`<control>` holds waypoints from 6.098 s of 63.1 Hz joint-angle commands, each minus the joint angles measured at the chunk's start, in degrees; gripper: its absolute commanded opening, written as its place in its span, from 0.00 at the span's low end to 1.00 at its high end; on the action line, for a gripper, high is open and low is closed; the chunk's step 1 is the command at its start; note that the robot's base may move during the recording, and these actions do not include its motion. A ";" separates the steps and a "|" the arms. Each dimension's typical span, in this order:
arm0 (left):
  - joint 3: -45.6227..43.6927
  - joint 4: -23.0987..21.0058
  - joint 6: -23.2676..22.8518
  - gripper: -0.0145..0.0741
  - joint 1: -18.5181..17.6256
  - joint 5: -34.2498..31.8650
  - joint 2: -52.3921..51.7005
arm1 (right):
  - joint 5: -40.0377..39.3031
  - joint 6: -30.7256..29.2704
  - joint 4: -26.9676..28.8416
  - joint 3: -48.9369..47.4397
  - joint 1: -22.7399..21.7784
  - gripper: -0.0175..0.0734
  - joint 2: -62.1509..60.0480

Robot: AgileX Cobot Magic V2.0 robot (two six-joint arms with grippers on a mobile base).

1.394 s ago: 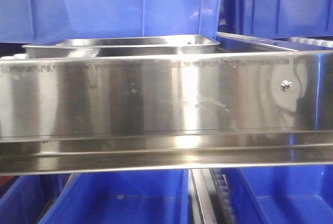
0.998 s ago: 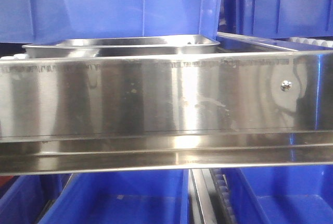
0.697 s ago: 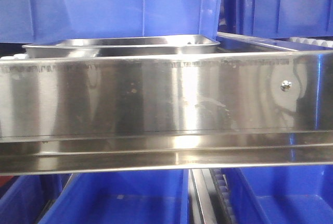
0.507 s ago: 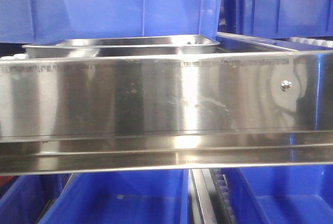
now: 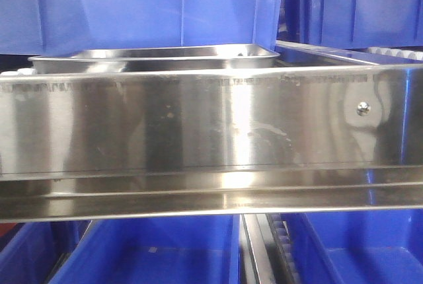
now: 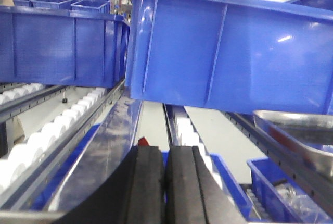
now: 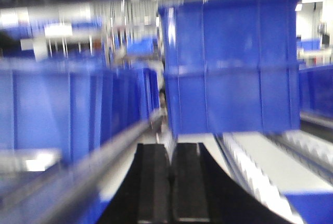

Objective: Stack silver trays without gaps

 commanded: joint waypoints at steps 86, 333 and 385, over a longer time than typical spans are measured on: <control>-15.98 -9.63 -5.52 0.15 -0.41 7.15 -0.17 | 15.75 5.51 3.23 -14.54 -0.26 0.11 -0.13; -70.51 -10.67 3.03 0.41 -16.69 42.74 86.12 | 63.21 30.53 -16.57 -81.78 31.48 0.36 95.13; -72.95 -10.67 2.12 0.41 -16.69 44.15 92.69 | 57.08 30.53 -16.61 -82.39 29.77 0.36 98.79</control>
